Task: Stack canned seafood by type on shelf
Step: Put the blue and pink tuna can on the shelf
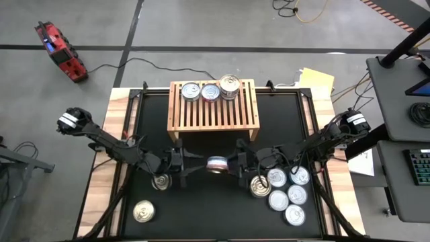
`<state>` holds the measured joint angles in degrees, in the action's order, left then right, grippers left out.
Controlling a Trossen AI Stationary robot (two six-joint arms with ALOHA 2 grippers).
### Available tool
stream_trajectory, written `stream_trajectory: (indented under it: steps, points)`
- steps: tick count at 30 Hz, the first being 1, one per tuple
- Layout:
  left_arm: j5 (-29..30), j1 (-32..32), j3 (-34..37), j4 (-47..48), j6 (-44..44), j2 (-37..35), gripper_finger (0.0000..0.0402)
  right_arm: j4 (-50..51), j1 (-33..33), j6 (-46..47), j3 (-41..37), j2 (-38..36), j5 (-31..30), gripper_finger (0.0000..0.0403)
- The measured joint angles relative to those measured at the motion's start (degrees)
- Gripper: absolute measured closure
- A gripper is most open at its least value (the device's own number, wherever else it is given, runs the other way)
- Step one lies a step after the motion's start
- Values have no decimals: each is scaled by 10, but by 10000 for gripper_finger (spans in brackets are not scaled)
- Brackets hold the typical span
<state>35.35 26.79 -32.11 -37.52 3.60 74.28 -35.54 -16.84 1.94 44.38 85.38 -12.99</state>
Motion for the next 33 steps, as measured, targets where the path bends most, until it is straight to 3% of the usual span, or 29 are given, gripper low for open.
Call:
stream_trajectory:
  steps: [7, 11, 19, 24, 33]
  points:
    - [-5, -4, 1, 0, -14, 0, 156, -3, 0, -28, 0, 0, 14, 218]
    - [-50, -6, 2, -4, -34, 0, 132, -6, 0, -48, 0, 0, 10, 218]
    - [-63, -28, 2, -28, -35, 2, 129, -8, 0, -93, 9, 0, 10, 218]
    - [-130, -40, 1, -56, -35, 27, 130, -3, -1, -110, 12, 0, 18, 218]
    - [-141, -46, 1, -104, -65, 53, 130, 7, -2, -120, 12, 1, 20, 218]
